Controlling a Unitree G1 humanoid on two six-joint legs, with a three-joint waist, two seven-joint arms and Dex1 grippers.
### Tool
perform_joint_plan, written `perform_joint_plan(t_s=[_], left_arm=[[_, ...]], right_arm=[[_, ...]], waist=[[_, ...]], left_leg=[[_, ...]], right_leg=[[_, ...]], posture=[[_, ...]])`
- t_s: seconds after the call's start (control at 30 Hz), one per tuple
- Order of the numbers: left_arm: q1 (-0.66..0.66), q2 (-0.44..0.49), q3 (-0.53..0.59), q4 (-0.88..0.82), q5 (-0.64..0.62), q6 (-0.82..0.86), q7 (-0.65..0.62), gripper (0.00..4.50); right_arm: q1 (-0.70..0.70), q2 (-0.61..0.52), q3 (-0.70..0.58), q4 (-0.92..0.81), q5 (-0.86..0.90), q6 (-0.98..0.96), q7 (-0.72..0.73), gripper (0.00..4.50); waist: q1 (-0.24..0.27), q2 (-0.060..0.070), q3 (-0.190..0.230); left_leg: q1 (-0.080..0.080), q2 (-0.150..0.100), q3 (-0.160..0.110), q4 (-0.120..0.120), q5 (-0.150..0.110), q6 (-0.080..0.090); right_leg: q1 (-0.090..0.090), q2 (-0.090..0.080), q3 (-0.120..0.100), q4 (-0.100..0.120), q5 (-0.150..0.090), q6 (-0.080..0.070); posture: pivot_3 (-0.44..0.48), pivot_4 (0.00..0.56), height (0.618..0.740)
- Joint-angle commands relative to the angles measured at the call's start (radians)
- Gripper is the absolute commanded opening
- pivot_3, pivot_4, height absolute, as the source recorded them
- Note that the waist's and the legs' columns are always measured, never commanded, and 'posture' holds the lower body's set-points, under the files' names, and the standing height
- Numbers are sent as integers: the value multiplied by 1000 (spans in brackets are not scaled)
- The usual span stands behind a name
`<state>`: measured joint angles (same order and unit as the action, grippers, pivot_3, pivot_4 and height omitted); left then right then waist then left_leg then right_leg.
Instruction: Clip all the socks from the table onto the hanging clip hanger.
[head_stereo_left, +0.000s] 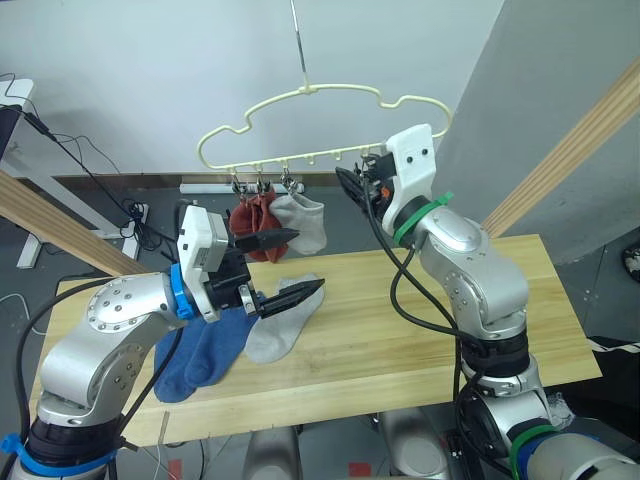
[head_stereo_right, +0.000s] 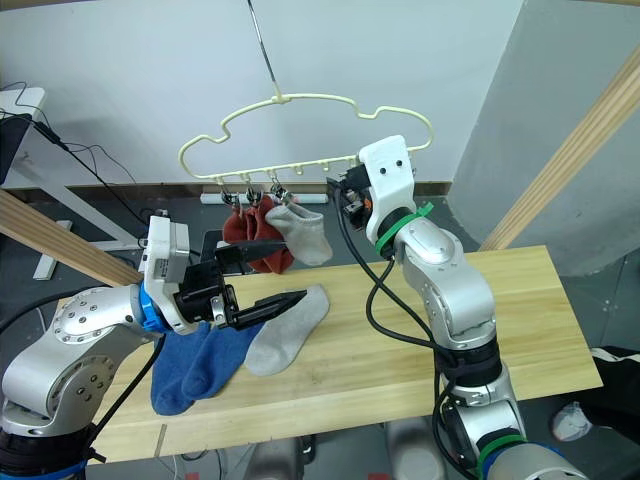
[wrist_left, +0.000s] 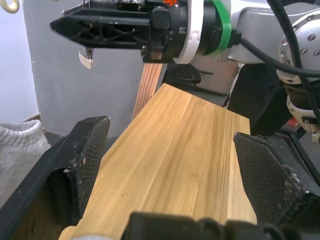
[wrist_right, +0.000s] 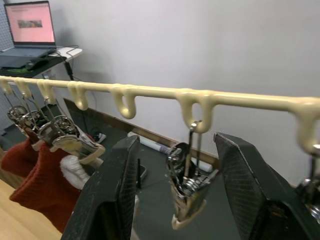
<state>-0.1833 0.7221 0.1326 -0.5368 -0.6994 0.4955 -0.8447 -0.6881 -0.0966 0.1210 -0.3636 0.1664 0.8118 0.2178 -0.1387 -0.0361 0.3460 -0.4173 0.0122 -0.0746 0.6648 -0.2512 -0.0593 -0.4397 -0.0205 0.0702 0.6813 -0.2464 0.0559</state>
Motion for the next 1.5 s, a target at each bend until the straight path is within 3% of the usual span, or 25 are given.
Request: perform_joint_plan(t_s=[0.03,0.37,0.47,1.5], left_arm=[[1,0,0,-20,0,-13,-11,4370],[-9,-3,-6,-10,12,-20,-16,4370],[-9,-2,-3,-10,15,-18,-19,4370],[-4,0,-7,-14,16,-8,-22,4370]], right_arm=[[26,-34,4,-90,-6,23,2,2453],[60,-61,-4,-148,38,110,22,2453],[59,-57,-4,-149,44,120,23,1862],[-20,-3,63,-75,15,9,5,1862]], waist=[[0,0,0],[-3,0,-2],[-3,0,-2],[-2,0,-2]], left_leg=[[0,0,0,0,0,0],[0,0,0,0,1,1],[0,0,0,0,1,1],[0,0,0,0,1,1]], right_leg=[[0,0,0,0,0,0],[0,0,0,1,0,-1],[0,0,0,0,1,-1],[0,0,0,1,1,-1]], posture=[[-187,266,740],[-196,267,740],[-195,270,740],[-184,267,740]])
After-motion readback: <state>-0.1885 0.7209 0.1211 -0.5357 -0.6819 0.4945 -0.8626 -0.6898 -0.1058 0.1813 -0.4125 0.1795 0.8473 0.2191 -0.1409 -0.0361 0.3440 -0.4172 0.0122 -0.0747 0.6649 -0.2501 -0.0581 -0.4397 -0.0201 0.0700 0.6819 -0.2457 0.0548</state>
